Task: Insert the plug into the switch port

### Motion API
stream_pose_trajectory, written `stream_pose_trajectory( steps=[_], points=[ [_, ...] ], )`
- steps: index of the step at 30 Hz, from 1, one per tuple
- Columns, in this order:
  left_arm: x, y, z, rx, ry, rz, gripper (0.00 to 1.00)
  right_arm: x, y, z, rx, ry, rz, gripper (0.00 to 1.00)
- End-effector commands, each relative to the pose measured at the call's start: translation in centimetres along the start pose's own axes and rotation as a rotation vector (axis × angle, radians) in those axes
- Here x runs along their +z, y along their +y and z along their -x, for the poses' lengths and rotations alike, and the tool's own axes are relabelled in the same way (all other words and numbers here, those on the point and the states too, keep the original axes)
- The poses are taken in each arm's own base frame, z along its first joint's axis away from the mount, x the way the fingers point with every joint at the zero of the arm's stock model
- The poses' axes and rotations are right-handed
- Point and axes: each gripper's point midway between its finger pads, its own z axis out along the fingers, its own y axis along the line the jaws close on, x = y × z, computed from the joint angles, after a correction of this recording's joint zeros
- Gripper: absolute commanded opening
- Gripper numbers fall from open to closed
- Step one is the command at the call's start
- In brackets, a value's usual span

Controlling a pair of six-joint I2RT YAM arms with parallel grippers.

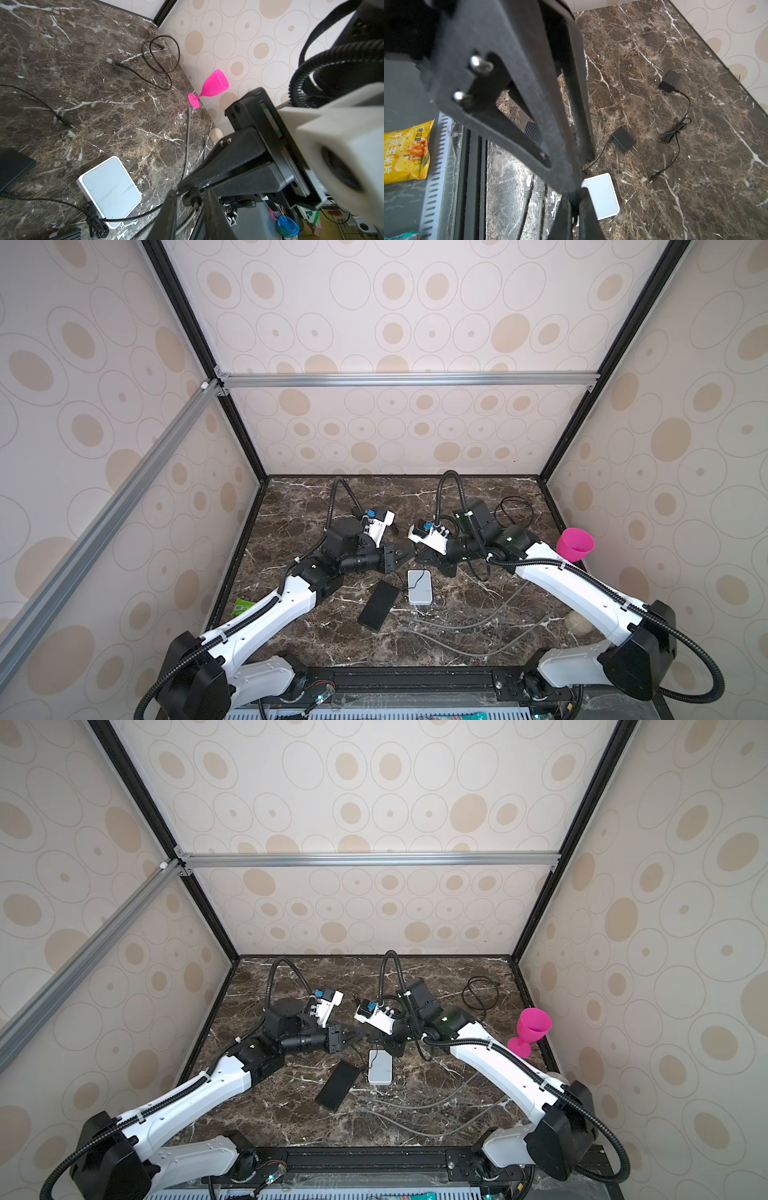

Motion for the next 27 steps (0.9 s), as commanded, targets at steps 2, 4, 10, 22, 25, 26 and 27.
stream_pose_trajectory(
  steps=[2, 4, 10, 22, 25, 26, 27],
  points=[
    [0.1, -0.5, 0.6, 0.016, -0.007, -0.021, 0.14, -0.2, 0.1, 0.9, -0.010, -0.024, 0.017, 0.00],
    [0.2, -0.5, 0.6, 0.018, -0.002, -0.026, 0.02, -0.1, 0.0, 0.7, -0.008, -0.021, 0.014, 0.00],
    [0.3, -0.8, 0.4, 0.023, 0.004, -0.049, 0.00, -0.1, 0.1, 0.6, -0.014, -0.016, 0.013, 0.00],
    [0.1, -1.2, 0.6, 0.033, 0.003, -0.056, 0.00, -0.7, 0.3, -0.3, -0.034, -0.023, -0.022, 0.25],
    [0.1, -1.3, 0.7, 0.038, 0.004, -0.055, 0.00, -1.1, 0.1, -0.7, -0.031, -0.027, -0.034, 0.32],
    [0.0, -1.3, 0.7, 0.038, 0.005, -0.054, 0.00, -1.3, 0.1, -0.8, -0.029, -0.036, -0.034, 0.33],
    [0.0, -1.3, 0.7, 0.042, 0.004, -0.054, 0.00, -1.5, 0.1, -0.8, -0.029, -0.048, -0.035, 0.35]
  ],
)
